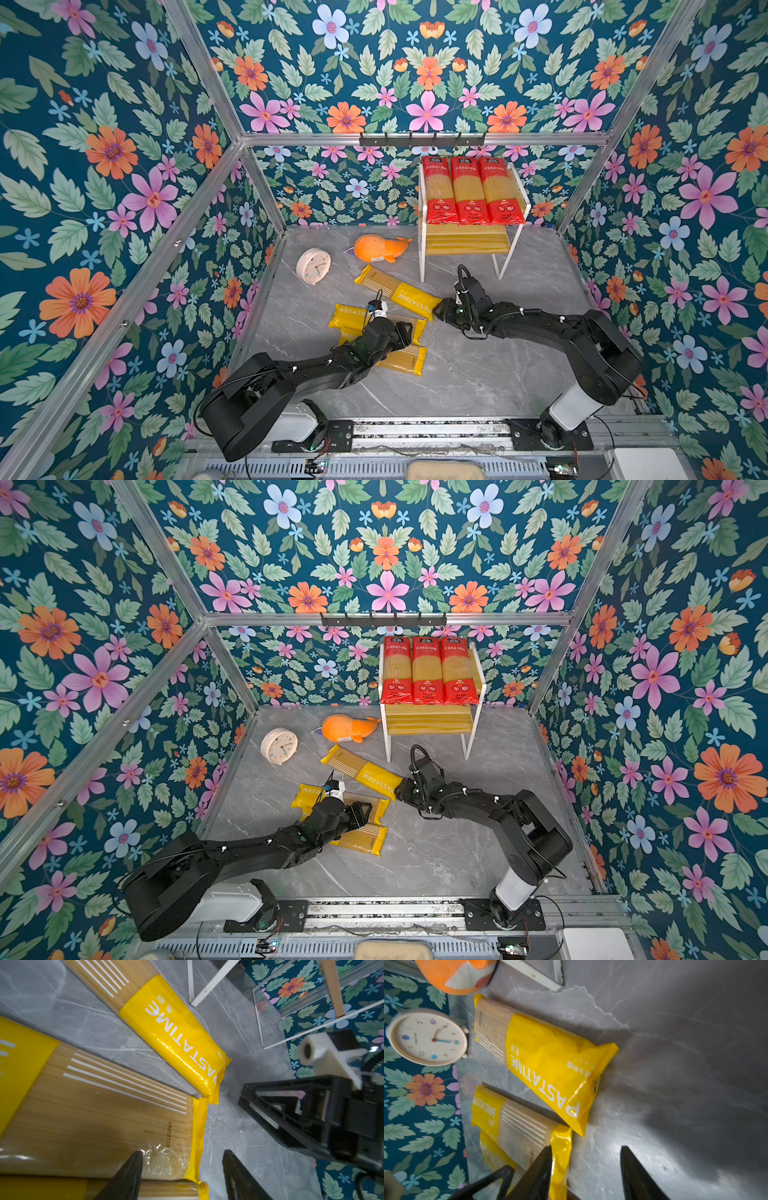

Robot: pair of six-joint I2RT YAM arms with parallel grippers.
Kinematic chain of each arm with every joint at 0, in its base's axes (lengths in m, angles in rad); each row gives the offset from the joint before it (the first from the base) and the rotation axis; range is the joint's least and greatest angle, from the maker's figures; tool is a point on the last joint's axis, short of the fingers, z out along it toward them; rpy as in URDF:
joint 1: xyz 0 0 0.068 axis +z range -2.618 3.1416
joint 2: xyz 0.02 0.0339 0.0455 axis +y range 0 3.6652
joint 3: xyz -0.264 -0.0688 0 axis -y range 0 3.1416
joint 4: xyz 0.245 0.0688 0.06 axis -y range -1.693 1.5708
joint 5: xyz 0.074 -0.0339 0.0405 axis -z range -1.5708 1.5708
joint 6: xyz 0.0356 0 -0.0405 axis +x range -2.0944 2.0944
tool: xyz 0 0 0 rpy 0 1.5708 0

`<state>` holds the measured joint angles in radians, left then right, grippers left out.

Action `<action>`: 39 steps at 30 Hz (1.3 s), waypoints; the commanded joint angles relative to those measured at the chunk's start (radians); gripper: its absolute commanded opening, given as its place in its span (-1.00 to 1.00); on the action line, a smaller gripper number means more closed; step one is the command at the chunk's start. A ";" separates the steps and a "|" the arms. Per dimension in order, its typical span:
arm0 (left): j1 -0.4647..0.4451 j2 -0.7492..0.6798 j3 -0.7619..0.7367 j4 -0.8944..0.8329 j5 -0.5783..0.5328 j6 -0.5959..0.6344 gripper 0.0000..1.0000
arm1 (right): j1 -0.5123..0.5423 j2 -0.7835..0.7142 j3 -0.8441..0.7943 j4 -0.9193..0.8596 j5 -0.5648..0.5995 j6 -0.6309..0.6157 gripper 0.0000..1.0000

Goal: Place and organize the pasta boxes and bags onto the shelf
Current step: 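Open the right gripper and draw it back toward the yellow bags, then grasp the yellow PASTATIME bag's end with the right gripper while the left holds it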

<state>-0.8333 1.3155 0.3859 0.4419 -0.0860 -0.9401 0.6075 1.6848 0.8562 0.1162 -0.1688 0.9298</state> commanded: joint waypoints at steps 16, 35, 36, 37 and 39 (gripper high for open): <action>0.098 -0.071 -0.112 0.155 0.068 -0.121 0.40 | 0.001 0.098 -0.017 0.258 -0.050 0.183 -0.88; 0.287 -0.297 -0.215 0.167 0.151 -0.093 0.88 | 0.281 -0.162 -0.068 0.235 0.012 0.276 -1.00; 0.302 -0.305 -0.213 0.153 0.160 -0.087 0.87 | 0.307 -0.171 -0.075 0.222 0.015 0.264 -1.00; 0.312 -0.313 -0.211 0.140 0.164 -0.082 0.86 | 0.328 -0.177 -0.079 0.215 0.015 0.251 -1.00; 0.325 -0.327 -0.193 0.071 0.151 -0.064 0.84 | 0.369 -0.180 -0.075 0.191 -0.008 0.199 -0.95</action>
<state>-0.5228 1.0023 0.1741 0.5858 0.0479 -1.0443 0.9394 1.5154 0.7769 0.3088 -0.1650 1.1912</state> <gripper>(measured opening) 0.925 0.048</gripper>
